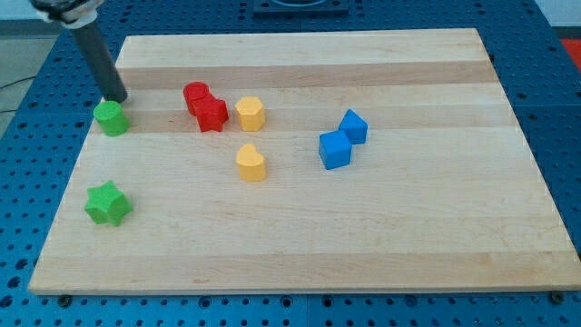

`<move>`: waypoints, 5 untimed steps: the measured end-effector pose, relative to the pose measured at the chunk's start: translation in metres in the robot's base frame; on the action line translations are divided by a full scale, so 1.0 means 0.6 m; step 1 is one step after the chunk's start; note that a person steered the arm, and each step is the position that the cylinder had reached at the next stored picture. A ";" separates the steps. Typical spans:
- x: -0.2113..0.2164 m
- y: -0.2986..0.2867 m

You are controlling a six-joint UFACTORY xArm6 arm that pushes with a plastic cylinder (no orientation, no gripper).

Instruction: Move green circle into the green star

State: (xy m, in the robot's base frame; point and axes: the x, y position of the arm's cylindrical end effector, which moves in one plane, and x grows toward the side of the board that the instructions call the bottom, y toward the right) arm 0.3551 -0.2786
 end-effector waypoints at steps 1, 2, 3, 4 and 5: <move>0.113 0.007; 0.203 0.027; 0.214 0.020; 0.212 0.010; 0.202 0.010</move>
